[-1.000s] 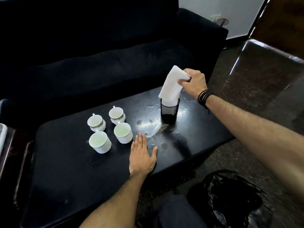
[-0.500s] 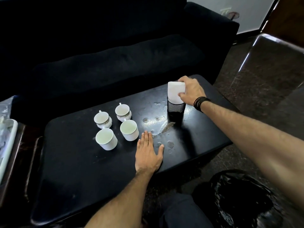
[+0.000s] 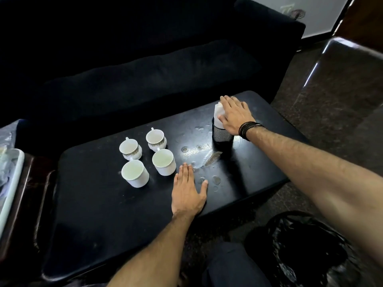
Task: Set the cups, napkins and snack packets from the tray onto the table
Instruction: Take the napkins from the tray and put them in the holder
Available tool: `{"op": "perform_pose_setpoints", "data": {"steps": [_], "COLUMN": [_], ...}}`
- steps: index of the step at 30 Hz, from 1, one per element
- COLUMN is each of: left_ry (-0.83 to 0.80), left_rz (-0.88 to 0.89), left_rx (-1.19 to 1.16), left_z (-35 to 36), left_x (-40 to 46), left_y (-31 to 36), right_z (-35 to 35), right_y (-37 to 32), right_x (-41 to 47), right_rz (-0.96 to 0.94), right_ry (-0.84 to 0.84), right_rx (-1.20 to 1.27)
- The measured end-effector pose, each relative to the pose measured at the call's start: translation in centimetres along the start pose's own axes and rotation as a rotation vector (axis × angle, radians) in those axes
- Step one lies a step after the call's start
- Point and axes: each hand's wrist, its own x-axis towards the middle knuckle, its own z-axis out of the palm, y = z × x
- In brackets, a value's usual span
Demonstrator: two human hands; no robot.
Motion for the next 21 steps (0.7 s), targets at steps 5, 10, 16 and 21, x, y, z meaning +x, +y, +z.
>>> {"op": "perform_pose_setpoints", "data": {"steps": [5,10,16,21], "left_ry": [0.002,-0.025,-0.122,-0.011], "left_rz": [-0.007,-0.010,0.005,0.120], "left_rx": [-0.004,0.000,0.021,-0.018], "left_z": [0.1,-0.4,-3.1,-8.8], "left_x": [-0.1,-0.2,-1.4,-1.4], "left_y": [-0.1,0.2,1.9,2.4], "right_z": [-0.2,-1.2,-4.5,-6.1], "right_y": [-0.3,-0.7,-4.0,-9.6], "right_x": [-0.1,-1.1,-3.0,-5.2], "right_rz": [-0.038,0.012,-0.054,-0.113], "right_ry": [0.001,-0.020,0.020,-0.039], "right_rx": [-0.028,0.024,0.035,0.090]}}
